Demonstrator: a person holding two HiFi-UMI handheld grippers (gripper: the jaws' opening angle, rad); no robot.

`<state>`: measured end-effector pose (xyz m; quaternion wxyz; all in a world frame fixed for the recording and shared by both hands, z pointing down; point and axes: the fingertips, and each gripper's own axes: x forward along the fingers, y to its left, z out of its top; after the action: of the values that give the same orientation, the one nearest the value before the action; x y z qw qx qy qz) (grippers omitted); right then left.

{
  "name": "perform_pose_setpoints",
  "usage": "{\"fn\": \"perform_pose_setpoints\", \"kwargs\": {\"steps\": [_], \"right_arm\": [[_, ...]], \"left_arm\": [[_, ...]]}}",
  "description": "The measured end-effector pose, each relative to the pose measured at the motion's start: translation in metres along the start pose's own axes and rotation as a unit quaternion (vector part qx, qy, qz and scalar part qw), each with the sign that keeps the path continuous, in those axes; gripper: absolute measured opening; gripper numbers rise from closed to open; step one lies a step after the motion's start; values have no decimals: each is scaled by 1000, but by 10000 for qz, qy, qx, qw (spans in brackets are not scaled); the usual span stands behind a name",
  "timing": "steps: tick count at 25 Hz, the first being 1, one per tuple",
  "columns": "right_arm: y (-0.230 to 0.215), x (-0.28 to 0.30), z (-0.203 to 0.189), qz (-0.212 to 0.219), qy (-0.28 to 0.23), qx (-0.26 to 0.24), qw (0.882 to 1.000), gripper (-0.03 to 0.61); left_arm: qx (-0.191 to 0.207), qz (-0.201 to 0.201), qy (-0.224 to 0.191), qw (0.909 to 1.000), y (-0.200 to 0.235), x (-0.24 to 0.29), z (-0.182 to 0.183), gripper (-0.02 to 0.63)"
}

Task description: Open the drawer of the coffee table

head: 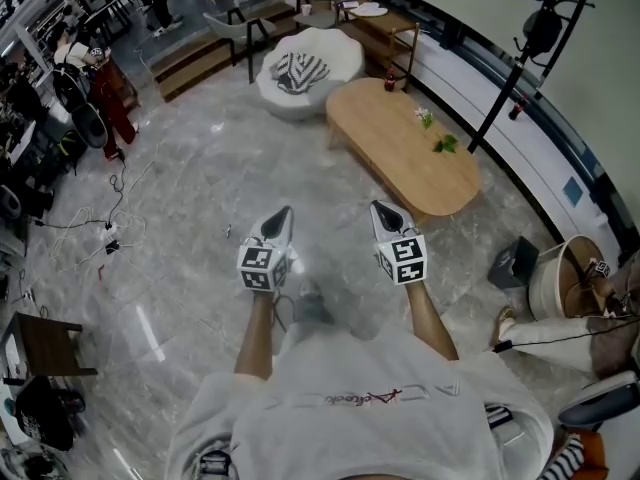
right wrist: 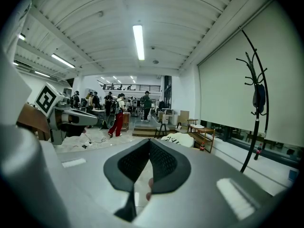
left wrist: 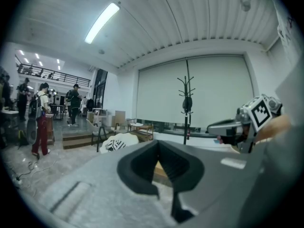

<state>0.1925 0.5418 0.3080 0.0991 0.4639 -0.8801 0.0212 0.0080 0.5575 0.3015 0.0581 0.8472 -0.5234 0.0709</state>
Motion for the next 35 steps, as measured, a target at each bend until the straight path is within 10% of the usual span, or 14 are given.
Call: {"fn": "perform_pose_setpoints", "kwargs": {"steps": [16, 35], "right_arm": [[-33, 106, 0, -19, 194, -67, 9998, 5], [-81, 346, 70, -301, 288, -46, 9991, 5]], "left_arm": [[-97, -163, 44, 9998, 73, 90, -6, -2], [-172, -208, 10, 9996, 287, 232, 50, -2]]}}
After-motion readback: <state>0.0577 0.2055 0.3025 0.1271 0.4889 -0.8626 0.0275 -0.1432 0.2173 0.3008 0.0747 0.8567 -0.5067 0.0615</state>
